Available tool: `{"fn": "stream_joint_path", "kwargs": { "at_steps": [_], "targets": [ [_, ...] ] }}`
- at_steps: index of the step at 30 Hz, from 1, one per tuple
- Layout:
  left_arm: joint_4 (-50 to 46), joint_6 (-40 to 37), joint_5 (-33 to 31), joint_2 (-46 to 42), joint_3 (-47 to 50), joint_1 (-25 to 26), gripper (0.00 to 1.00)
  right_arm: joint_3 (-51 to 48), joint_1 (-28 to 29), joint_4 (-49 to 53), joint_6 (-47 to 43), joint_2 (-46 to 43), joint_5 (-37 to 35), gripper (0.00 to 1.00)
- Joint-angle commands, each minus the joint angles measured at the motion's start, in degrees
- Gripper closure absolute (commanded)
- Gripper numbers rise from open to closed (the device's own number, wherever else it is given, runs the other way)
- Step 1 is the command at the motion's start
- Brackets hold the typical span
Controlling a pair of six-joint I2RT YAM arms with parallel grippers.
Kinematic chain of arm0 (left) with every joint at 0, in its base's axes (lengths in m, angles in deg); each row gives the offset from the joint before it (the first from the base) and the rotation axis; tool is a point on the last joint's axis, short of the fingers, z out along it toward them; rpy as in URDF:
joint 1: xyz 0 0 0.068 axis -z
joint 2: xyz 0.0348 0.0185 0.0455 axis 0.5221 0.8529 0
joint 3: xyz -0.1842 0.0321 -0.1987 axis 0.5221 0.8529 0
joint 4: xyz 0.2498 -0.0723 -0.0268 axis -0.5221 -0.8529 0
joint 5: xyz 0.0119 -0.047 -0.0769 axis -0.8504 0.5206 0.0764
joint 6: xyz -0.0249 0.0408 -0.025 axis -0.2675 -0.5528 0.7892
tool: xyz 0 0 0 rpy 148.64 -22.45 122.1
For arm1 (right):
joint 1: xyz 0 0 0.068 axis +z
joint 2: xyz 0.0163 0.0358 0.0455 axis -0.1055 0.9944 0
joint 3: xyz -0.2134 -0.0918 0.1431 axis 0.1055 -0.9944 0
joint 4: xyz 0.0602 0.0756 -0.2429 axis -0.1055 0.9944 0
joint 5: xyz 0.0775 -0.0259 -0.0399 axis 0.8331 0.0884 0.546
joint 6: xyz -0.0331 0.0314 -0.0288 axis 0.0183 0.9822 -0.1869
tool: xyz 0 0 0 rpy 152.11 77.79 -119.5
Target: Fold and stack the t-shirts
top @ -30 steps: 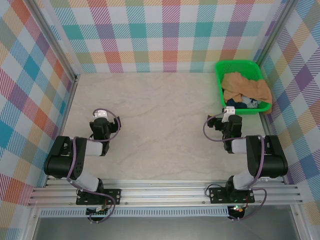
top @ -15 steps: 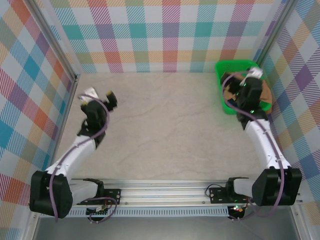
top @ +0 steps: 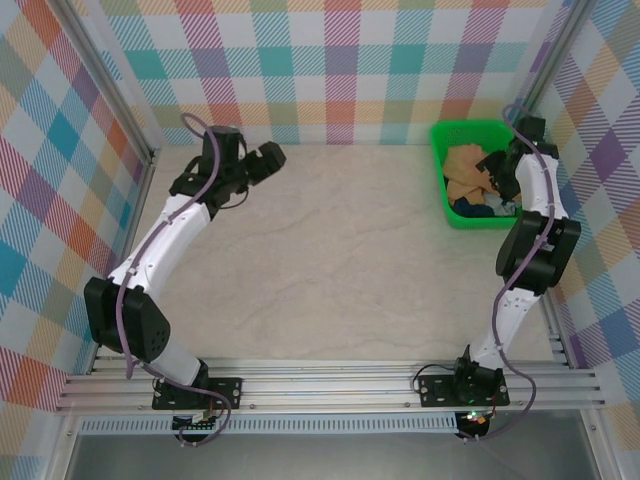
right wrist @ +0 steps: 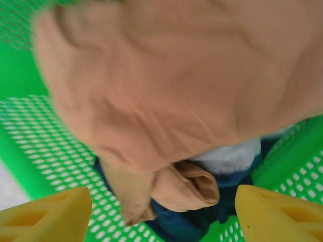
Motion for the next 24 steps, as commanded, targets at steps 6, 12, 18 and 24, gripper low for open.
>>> {"fn": "stream_joint_path", "kwargs": {
  "at_steps": [6,12,18,24],
  "targets": [
    [-0.57,1.95,2.12,-3.12,4.14,2.94,0.17,7.93,-0.25,1.31,10.96,7.34,10.33,0.35],
    [-1.95,1.31,0.98,-4.96,4.86,2.94,0.2,9.94,-0.29,-0.86,13.76,10.45,10.25,0.46],
    [-3.02,0.94,0.24,-5.86,5.02,2.9,0.23,10.84,-0.27,-2.18,13.52,11.2,8.69,0.74],
    [-4.04,0.39,0.09,-6.24,4.54,2.94,0.26,7.96,1.75,-8.22,8.05,5.09,4.08,1.0]
  ]
}}
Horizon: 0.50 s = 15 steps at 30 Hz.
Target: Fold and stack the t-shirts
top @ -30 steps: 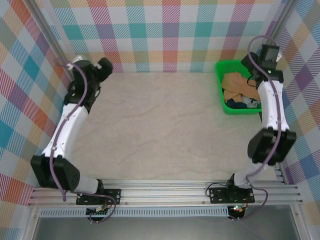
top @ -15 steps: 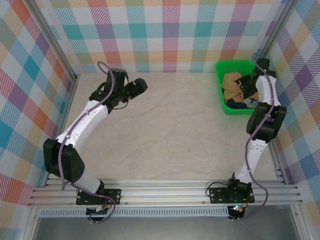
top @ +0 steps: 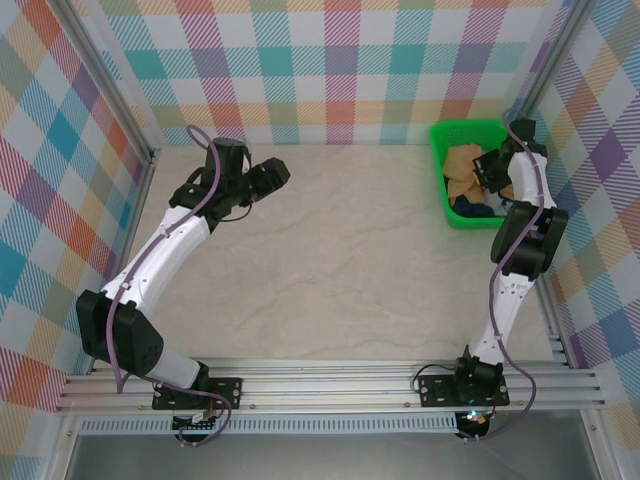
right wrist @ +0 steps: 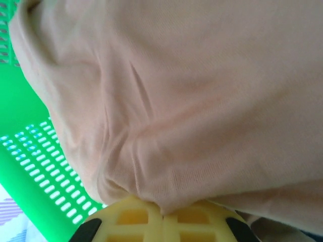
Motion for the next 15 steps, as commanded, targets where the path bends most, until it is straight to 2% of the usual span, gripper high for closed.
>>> {"fn": "stream_joint_path", "kwargs": {
  "at_steps": [1,6,9,15],
  "targets": [
    [-2.04,-0.83,-1.11,-1.68,-0.26,0.41,0.26,-2.48,2.27,-6.44,-4.95,-8.3,-4.53,1.0],
    [-2.39,-0.49,-2.2,-1.82,-0.17,0.41,0.27,-3.25,8.76,-14.93,-15.03,-19.26,-12.31,1.0],
    [-2.15,-0.57,-2.73,-1.94,-0.3,0.41,0.28,-2.47,14.14,-22.36,-22.37,-25.61,-14.34,1.0],
    [-4.48,-1.04,-8.77,-3.36,-0.87,0.41,0.28,9.65,25.98,-25.65,-28.9,-29.4,-7.03,1.0]
  ]
}}
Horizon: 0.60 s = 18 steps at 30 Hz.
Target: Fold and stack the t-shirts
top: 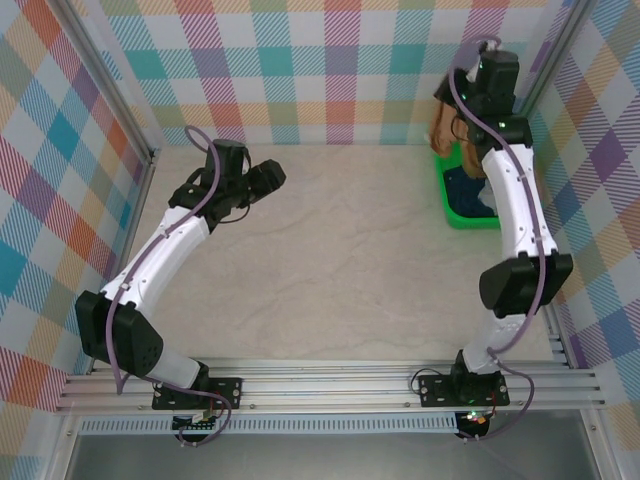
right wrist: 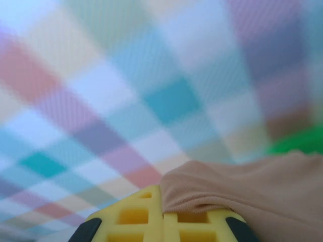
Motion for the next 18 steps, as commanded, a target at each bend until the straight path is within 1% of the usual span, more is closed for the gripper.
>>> {"fn": "stream_joint_path", "kwargs": {
  "at_steps": [1,2,4,6,8,10,12,13,15,18],
  "targets": [
    [-2.88,-0.99,-5.9,-3.47,-0.86,0.41,0.28,7.76,5.83,-5.39,-6.37,-1.42,5.48,1.0],
    [-3.62,-0.92,-7.67,-4.09,-0.85,0.41,0.28,9.87,7.51,-4.72,-6.12,-1.03,7.1,1.0],
    [-5.92,-0.4,-13.16,-5.9,-0.93,0.41,0.28,14.42,12.04,-2.85,-5.83,0.39,10.03,1.0],
    [-8.11,0.6,-19.31,-8.08,-0.81,0.36,0.28,17.47,16.47,-0.81,-6.09,1.54,11.08,1.0],
    [-10.22,1.24,-24.88,-10.59,-0.49,0.41,0.27,17.54,20.14,0.19,-5.42,1.94,10.95,1.0],
    [-12.18,1.39,-29.88,-13.07,-0.21,0.32,0.25,13.35,21.69,0.93,-2.17,1.34,10.25,1.0],
    [-13.62,1.14,-32.25,-15.06,-0.29,0.25,0.24,6.28,22.0,0.52,1.47,-0.39,9.58,1.0],
    [-14.56,0.86,-32.9,-15.88,-0.46,0.23,0.23,2.14,22.02,-0.01,3.24,-1.48,9.54,1.0],
    [-16.02,0.65,-33.3,-17.37,-0.28,0.14,0.23,-2.64,21.98,2.54,5.85,-2.36,9.9,1.0],
    [-17.96,0.98,-31.99,-18.92,1.34,0.05,0.23,-14.46,21.98,1.28,8.61,-5.11,14.03,1.0]
  ]
}}
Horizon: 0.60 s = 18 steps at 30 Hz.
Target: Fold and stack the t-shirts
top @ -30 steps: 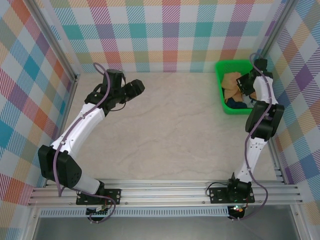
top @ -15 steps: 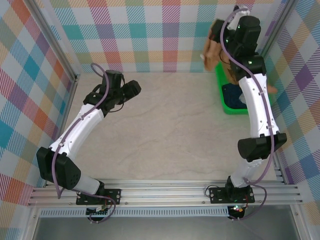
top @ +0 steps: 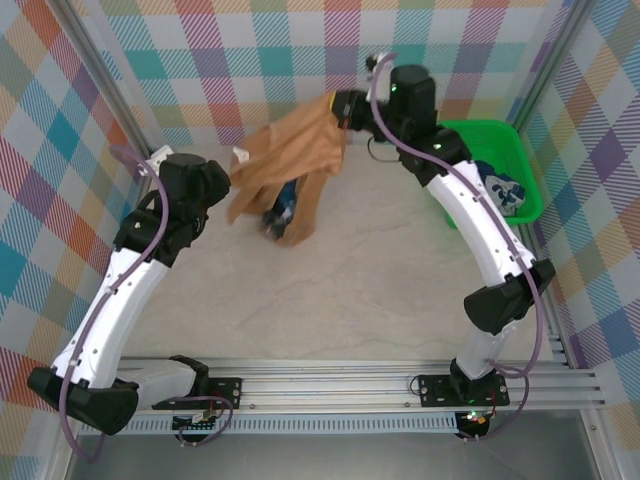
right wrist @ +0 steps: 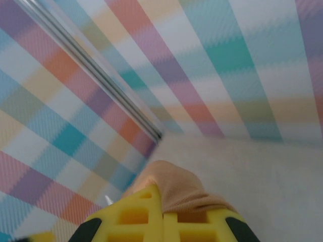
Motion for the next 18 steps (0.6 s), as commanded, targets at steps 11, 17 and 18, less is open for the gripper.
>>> {"fn": "stream_joint_path", "kwargs": {
  "at_steps": [11,17,18],
  "targets": [
    [-2.89,7.01,24.12,2.21,12.4,0.55,0.31,-37.57,-0.69,7.23,11.96,-9.8,4.41,1.0],
    [7.65,18.45,28.39,6.6,19.19,5.54,0.31,-44.11,-1.33,10.0,10.75,-13.93,3.4,1.0],
    [8.9,19.6,27.97,8.06,19.11,6.68,0.31,-44.67,-1.39,10.15,10.63,-14.3,3.33,1.0]
  ]
}}
